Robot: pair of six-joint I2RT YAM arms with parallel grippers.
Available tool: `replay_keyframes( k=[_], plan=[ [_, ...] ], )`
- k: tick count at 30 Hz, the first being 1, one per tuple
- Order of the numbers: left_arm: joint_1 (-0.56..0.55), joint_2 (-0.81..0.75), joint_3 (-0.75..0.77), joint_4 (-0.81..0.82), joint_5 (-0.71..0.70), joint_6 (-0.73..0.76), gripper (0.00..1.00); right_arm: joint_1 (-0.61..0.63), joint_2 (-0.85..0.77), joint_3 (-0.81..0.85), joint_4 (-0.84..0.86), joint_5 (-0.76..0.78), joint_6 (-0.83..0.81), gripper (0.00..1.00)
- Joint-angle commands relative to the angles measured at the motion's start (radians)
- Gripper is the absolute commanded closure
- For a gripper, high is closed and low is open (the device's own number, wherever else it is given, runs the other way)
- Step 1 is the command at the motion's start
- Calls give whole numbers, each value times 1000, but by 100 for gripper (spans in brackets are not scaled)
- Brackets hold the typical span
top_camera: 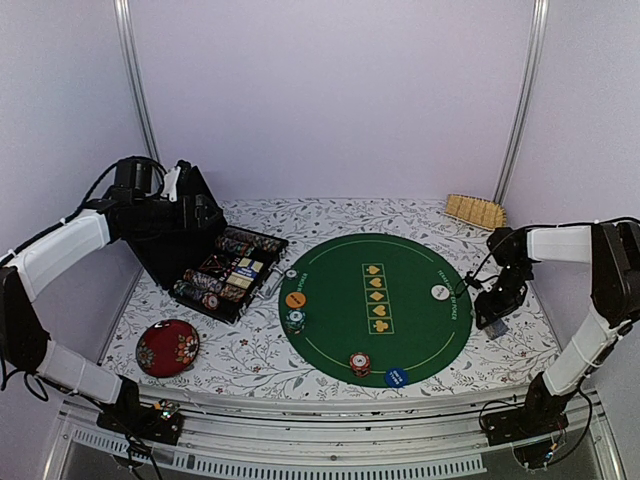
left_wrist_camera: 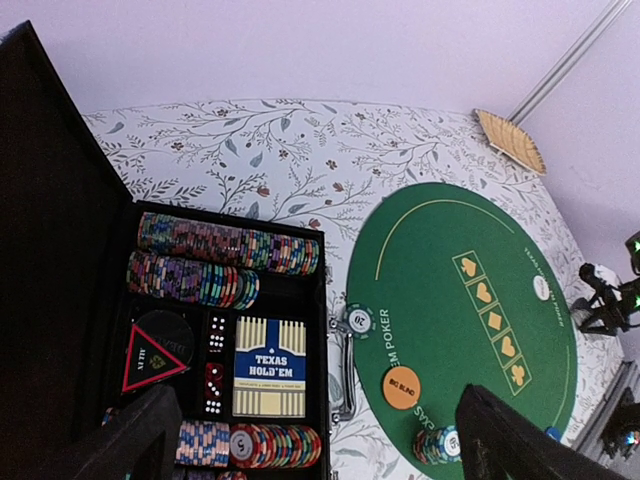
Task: Distribute texas hold em gaming equipment
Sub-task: Pick up the face-down deck piles from the center of the board, then place the face-down deck piles on the poker table mat.
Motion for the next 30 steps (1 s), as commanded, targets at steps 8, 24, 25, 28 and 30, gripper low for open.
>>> replay_keyframes(
  k=[8, 24, 25, 28, 30],
  plan=[
    [-7, 14, 16, -12, 1, 10, 2, 115, -94, 48, -70, 1, -23, 58],
    [5, 7, 9, -2, 14, 4, 2, 467, -25, 265, -185, -13, 21, 57],
    [4, 6, 9, 0, 13, 5, 2, 484, -18, 265, -179, -11, 27, 57],
    [4, 8, 8, 0, 13, 5, 2, 524, 1, 220, -158, -3, 23, 57],
    [7, 8, 8, 0, 14, 5, 2, 537, 10, 184, -145, 8, 5, 56]
  ],
)
